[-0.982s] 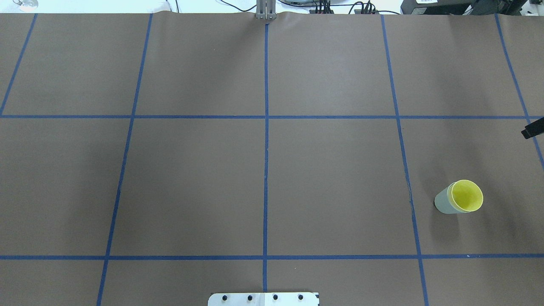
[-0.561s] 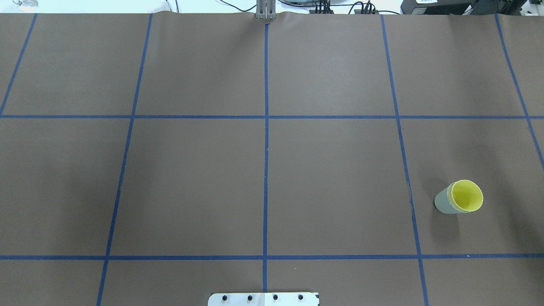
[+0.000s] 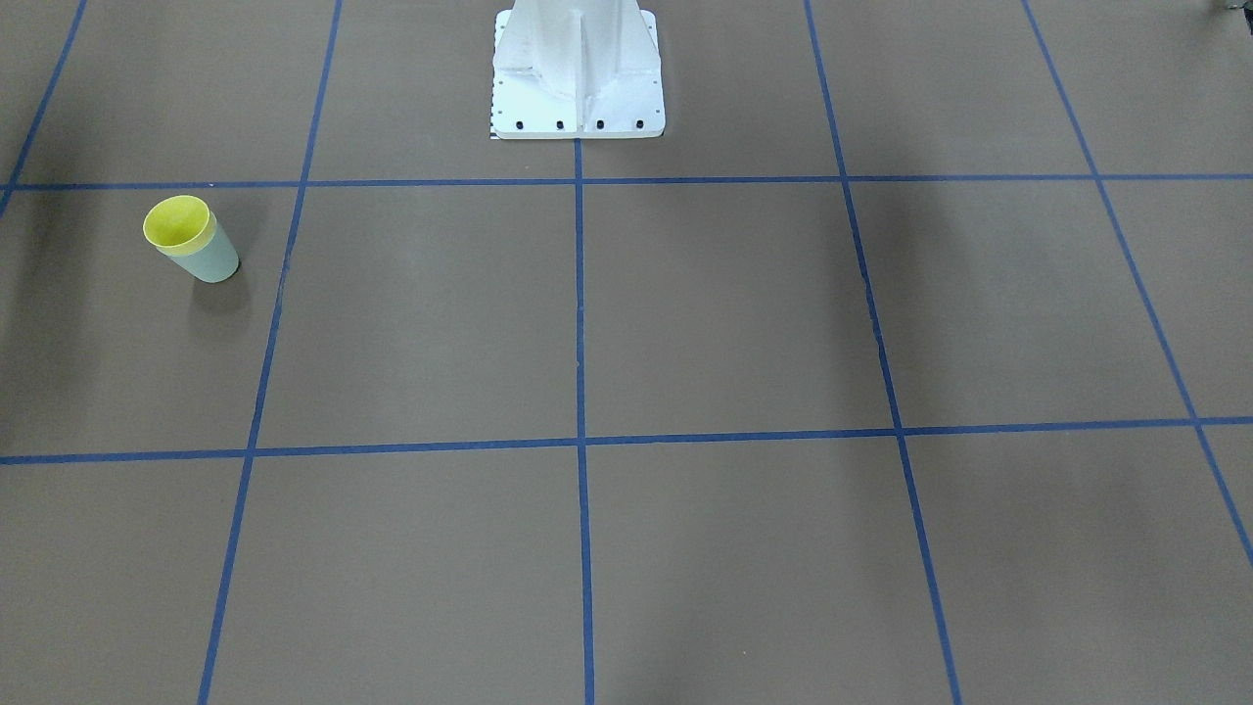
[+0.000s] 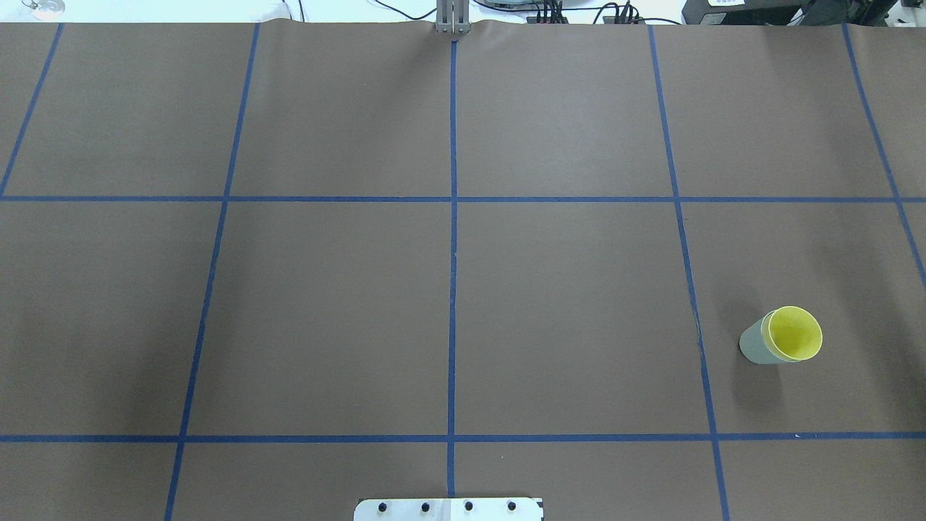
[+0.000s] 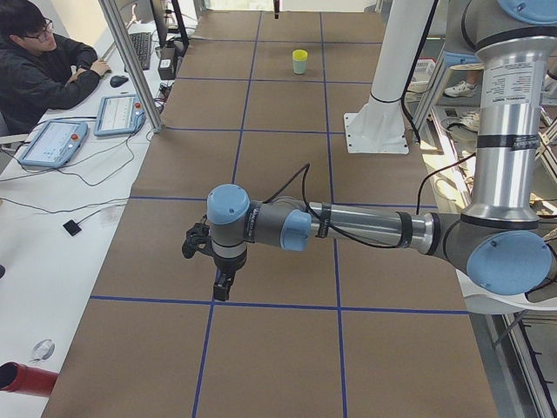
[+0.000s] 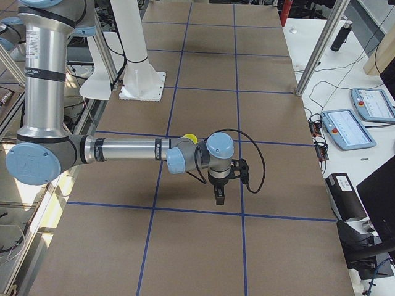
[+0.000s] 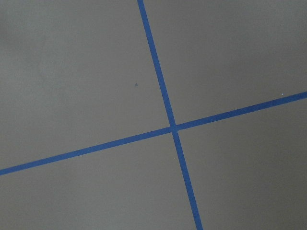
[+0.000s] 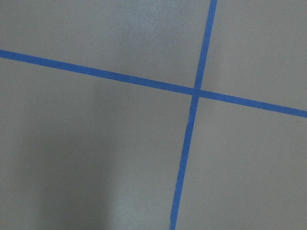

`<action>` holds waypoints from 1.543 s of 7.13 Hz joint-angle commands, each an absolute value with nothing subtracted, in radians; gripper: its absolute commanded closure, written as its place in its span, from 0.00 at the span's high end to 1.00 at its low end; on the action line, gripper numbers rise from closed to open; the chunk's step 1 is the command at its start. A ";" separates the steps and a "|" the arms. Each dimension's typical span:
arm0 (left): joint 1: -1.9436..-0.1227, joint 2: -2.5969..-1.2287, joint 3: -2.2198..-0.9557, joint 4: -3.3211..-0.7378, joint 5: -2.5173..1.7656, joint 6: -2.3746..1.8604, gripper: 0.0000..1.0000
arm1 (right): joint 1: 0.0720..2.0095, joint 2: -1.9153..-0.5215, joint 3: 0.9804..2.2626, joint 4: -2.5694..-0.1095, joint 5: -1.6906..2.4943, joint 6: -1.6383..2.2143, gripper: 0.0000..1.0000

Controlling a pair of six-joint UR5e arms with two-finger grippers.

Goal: Transfer and stack yellow cup on green cup

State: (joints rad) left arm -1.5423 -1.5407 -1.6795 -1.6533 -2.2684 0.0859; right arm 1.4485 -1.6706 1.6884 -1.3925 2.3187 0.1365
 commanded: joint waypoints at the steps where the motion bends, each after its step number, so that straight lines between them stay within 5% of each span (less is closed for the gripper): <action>1: -1.568 -1.493 -1.707 -1.635 -2.281 0.086 1.00 | 1.508 -1.605 1.687 -1.554 2.368 0.137 1.00; 4: -1.566 -1.350 -1.857 -1.576 -2.290 0.092 1.00 | 1.539 -1.608 1.717 -1.651 2.395 0.121 1.00; 11: -1.565 -1.493 -1.717 -1.517 -2.290 0.094 1.00 | 1.537 -1.600 1.689 -1.643 2.390 0.129 1.00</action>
